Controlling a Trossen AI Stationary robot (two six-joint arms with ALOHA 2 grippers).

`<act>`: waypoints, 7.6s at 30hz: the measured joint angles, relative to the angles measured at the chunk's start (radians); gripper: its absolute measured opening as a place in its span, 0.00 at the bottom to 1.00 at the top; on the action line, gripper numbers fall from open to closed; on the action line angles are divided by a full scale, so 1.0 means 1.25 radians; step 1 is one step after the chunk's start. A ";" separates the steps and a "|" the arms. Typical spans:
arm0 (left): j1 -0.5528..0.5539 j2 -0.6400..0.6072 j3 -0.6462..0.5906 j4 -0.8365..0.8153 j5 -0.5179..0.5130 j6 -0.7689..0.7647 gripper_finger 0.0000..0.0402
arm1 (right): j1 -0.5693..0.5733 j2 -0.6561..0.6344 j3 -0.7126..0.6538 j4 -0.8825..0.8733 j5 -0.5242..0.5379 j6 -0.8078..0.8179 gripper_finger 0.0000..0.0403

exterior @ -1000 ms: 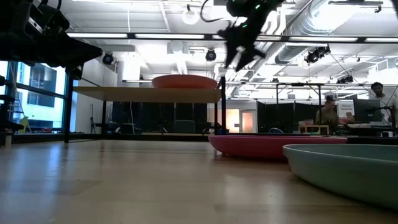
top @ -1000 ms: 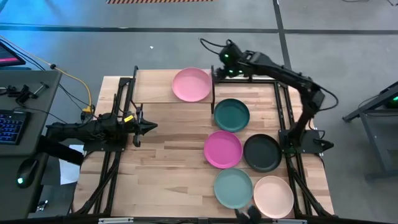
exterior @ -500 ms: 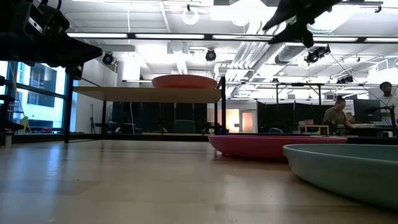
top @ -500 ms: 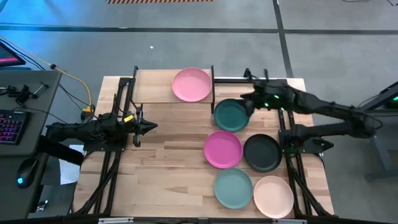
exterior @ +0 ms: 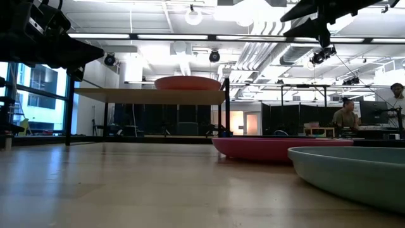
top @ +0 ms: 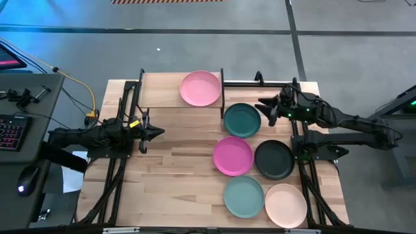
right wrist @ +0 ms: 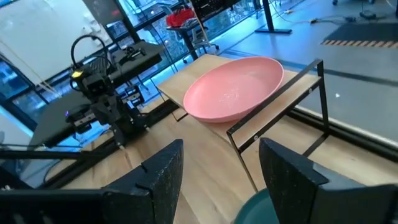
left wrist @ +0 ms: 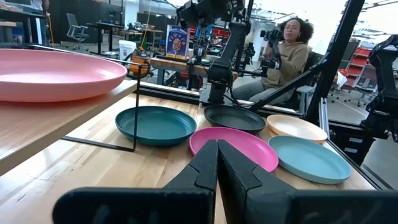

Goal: Place and stack plates onto a shelf
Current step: Put the blue plate on the shelf

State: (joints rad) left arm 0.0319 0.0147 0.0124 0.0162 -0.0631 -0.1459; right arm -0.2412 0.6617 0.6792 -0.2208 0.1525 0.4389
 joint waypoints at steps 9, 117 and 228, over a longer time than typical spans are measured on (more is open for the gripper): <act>0.000 0.000 0.000 0.000 0.000 0.000 0.00 | 0.000 0.028 0.002 0.000 -0.046 -0.051 0.48; 0.000 0.432 0.413 0.192 -0.078 -0.230 0.44 | 0.088 0.144 0.017 0.242 -0.359 0.047 0.48; 0.000 0.400 0.530 0.311 -0.167 0.059 0.43 | 0.045 1.096 1.117 -0.375 -0.061 0.167 0.00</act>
State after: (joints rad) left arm 0.0322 0.5147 0.6746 0.4048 -0.2718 -0.0716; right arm -0.1851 2.0316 2.0754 -0.6896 0.0767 0.6481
